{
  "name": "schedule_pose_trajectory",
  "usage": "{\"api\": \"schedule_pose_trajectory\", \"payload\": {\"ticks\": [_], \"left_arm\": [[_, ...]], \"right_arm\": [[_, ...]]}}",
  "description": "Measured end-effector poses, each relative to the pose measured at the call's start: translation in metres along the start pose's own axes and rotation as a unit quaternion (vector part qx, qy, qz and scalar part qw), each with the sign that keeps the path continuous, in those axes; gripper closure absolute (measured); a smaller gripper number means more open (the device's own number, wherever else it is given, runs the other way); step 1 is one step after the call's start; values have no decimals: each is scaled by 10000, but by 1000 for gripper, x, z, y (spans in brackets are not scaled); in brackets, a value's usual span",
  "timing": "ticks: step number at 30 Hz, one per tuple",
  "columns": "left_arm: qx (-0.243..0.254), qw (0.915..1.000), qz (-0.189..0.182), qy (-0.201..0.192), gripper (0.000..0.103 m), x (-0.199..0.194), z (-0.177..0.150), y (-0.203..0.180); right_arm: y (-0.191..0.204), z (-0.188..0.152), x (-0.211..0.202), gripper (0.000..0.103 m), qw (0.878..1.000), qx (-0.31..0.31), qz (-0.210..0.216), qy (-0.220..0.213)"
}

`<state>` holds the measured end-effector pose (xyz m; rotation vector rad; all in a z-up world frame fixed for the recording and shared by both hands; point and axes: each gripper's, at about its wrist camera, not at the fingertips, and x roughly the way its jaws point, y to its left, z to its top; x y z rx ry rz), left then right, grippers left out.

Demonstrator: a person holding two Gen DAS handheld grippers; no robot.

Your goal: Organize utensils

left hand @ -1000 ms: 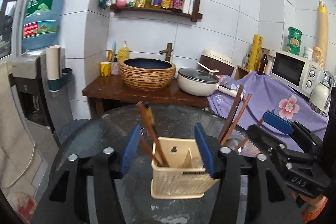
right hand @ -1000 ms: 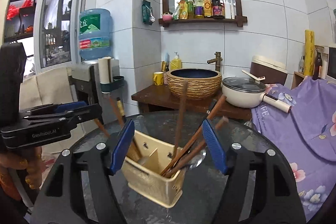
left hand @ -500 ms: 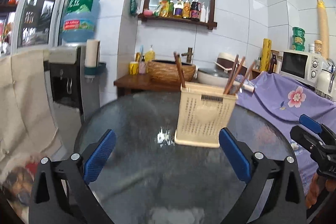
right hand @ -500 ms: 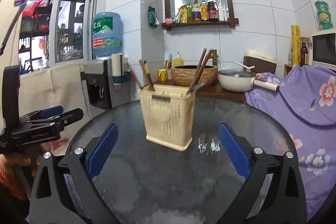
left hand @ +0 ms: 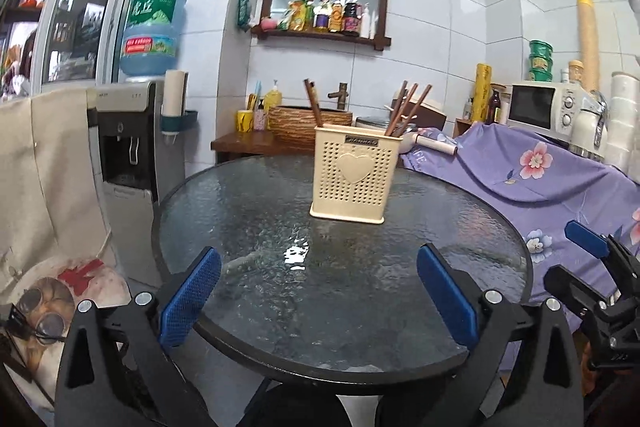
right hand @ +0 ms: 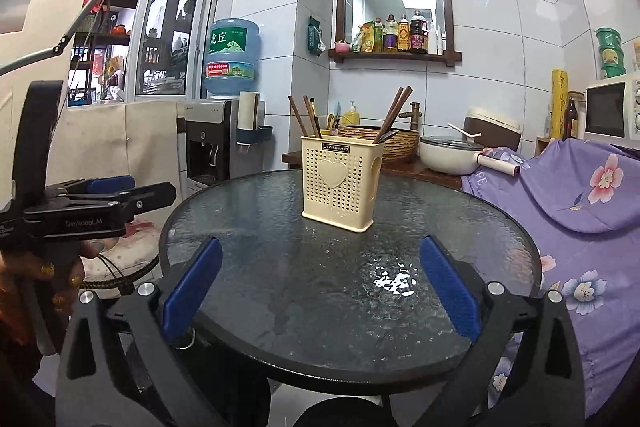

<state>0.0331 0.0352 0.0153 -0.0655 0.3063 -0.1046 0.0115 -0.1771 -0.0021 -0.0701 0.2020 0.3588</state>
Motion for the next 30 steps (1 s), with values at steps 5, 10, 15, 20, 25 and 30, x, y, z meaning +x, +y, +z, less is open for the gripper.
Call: {"api": "schedule_pose_trajectory", "payload": {"ticks": [5, 10, 15, 20, 25, 30], "left_arm": [[201, 9997, 60, -117, 6, -11, -2, -10], [110, 9999, -34, -117, 6, -14, -4, -9], [108, 9998, -92, -133, 6, -14, -4, -9], [84, 9999, -105, -82, 6, -13, -8, -8], [116, 9998, -114, -63, 6, -13, -9, -9], [90, 9999, -89, -61, 6, -13, -9, -8]], "right_arm": [[-1, 4, -7, 6, 10000, 28, 21, -41], [-3, 6, -9, 6, 10000, 61, 12, -55], [-3, 9, -6, 6, 10000, 34, 5, -46], [-5, 9, -5, 6, 10000, 45, -17, -23], [-7, 9, -2, 6, 9999, 108, -48, 25], [-10, 7, -1, 6, 9999, 127, -67, 53]]}}
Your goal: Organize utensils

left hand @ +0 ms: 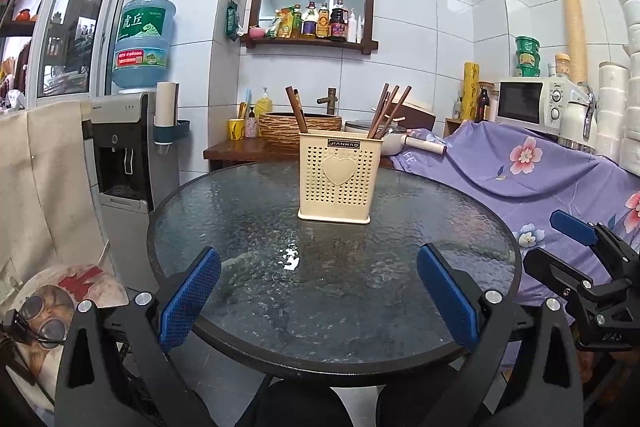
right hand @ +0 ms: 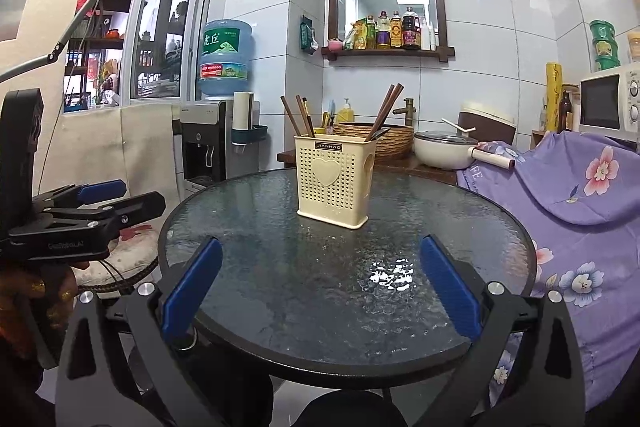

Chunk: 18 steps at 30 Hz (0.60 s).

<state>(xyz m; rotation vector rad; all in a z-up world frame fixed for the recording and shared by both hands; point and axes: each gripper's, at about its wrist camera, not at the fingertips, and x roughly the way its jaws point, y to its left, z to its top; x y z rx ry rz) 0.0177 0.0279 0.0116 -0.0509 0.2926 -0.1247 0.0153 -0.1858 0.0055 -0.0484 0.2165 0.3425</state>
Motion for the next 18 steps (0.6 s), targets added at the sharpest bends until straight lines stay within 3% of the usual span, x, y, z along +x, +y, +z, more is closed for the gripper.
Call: {"api": "schedule_pose_trajectory", "payload": {"ticks": [18], "left_arm": [[-47, 10000, 10, 71, 6, 1, 2, -2]], "right_arm": [[-1, -2, 1, 6, 10000, -1, -22, 11]]}}
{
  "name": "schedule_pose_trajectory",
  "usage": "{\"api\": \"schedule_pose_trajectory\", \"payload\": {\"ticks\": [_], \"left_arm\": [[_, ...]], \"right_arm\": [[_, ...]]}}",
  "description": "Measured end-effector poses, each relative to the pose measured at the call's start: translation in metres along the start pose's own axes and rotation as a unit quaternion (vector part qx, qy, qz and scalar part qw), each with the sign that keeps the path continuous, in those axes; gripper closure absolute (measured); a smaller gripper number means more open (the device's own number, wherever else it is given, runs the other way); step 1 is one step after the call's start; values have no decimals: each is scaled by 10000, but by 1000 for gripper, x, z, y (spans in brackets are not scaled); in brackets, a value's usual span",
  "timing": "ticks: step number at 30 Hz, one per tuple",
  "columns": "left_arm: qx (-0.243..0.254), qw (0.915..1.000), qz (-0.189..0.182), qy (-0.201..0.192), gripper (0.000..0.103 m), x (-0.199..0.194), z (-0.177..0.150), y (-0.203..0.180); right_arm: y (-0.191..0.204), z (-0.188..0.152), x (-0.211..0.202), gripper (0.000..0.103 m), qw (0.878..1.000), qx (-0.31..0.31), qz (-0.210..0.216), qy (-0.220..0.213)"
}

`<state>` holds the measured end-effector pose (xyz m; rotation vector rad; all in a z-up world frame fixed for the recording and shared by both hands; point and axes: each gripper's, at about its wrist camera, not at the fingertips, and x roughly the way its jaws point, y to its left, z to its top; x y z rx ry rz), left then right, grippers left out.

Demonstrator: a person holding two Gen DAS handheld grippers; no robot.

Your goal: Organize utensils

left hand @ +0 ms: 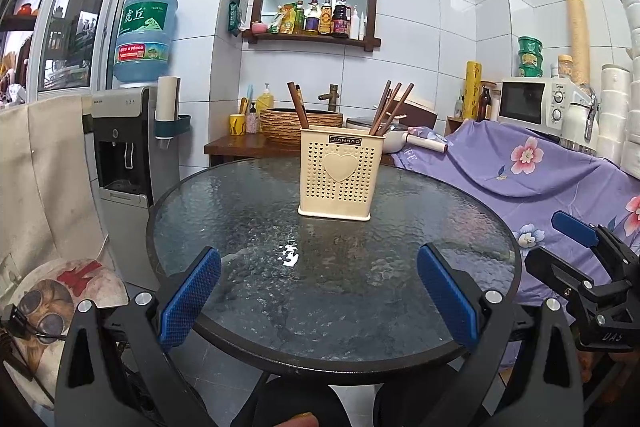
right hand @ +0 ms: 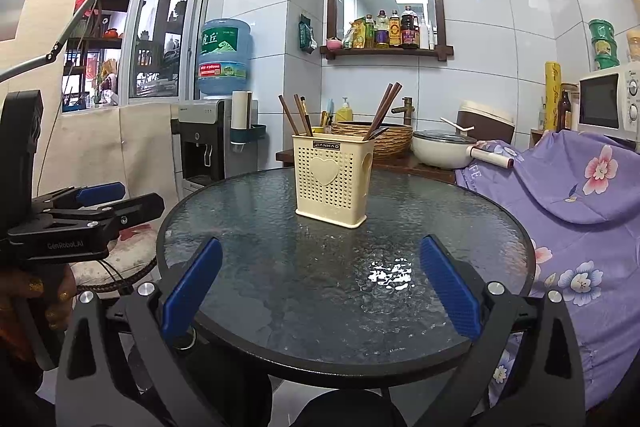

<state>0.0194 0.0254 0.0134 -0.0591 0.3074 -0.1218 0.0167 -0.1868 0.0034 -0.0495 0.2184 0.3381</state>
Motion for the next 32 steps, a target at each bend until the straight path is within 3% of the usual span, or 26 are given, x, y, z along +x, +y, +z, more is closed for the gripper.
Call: {"api": "schedule_pose_trajectory", "payload": {"ticks": [32], "left_arm": [[-92, 9999, 50, 68, 6, 2, 0, 0]], "right_arm": [[1, -3, 2, 6, 10000, 13, 14, 40]]}}
